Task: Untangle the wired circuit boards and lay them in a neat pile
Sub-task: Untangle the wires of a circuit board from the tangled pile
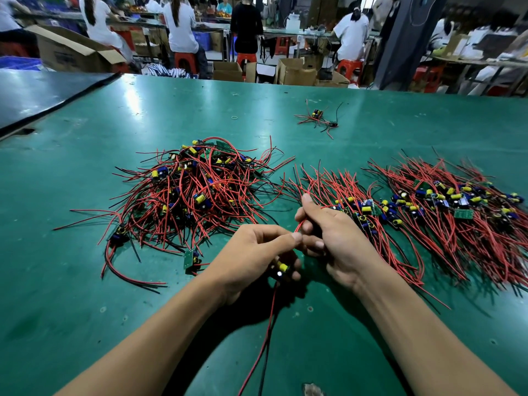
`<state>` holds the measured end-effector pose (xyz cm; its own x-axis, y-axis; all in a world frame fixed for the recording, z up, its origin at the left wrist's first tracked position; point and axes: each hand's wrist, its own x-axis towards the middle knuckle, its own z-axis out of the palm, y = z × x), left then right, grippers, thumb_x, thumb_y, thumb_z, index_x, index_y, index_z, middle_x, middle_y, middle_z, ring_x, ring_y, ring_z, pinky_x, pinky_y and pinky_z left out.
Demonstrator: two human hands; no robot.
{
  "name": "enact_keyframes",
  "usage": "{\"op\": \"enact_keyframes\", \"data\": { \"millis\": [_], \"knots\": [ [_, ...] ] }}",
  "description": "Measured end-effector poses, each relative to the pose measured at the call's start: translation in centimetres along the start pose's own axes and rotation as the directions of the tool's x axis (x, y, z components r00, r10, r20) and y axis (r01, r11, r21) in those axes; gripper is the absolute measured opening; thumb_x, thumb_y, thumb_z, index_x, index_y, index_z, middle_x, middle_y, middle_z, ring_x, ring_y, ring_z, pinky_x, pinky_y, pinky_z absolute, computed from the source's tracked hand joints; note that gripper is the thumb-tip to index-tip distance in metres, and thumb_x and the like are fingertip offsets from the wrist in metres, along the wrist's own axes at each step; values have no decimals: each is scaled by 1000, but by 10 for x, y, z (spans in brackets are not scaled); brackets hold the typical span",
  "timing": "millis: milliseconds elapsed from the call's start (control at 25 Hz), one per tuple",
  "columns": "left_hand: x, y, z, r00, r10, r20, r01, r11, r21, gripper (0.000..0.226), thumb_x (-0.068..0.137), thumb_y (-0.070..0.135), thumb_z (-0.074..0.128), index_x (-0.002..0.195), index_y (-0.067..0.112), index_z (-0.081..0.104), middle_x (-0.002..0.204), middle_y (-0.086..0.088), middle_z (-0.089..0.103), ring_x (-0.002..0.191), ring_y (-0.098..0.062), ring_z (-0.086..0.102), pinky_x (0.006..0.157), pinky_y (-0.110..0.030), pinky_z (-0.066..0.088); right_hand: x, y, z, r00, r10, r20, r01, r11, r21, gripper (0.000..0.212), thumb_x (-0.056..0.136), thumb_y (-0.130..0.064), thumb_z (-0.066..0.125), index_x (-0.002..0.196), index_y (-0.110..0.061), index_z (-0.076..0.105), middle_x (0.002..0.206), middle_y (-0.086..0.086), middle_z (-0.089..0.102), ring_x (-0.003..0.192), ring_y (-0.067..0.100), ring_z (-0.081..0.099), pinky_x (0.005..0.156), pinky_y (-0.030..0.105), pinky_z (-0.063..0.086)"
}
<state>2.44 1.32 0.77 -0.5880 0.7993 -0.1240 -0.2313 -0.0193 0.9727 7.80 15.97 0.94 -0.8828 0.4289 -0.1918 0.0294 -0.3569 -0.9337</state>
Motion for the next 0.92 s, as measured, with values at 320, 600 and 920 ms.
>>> {"op": "enact_keyframes", "data": {
  "millis": [320, 600, 920],
  "knots": [
    [0, 3, -5, 996, -61, -64, 50, 984, -169, 11, 88, 13, 63, 85, 3, 67, 55, -10, 58, 45, -23, 60, 46, -23, 50, -13, 3, 2, 931, 50, 362, -50, 999, -7, 21, 86, -32, 74, 100, -16, 74, 68, 12, 63, 51, 20, 61, 51, 34, 57],
    [1, 9, -4, 999, -24, -32, 17, 974, -224, 17, 75, 22, 69, 75, 5, 71, 51, -4, 52, 44, -16, 55, 46, -21, 46, -5, 8, -4, 952, -285, 110, 301, 937, -176, 37, 76, -53, 77, 83, -16, 77, 49, -7, 41, 45, 10, 29, 44, 20, 26],
    [2, 6, -5, 999, -22, -36, 14, 977, -212, 16, 74, 24, 70, 73, 8, 72, 52, -3, 53, 45, -15, 55, 45, -20, 46, 1, 3, -7, 929, -371, -14, 365, 919, -149, 31, 84, -44, 73, 88, -13, 77, 46, -4, 32, 39, 9, 21, 40, 17, 18]
  ]
}}
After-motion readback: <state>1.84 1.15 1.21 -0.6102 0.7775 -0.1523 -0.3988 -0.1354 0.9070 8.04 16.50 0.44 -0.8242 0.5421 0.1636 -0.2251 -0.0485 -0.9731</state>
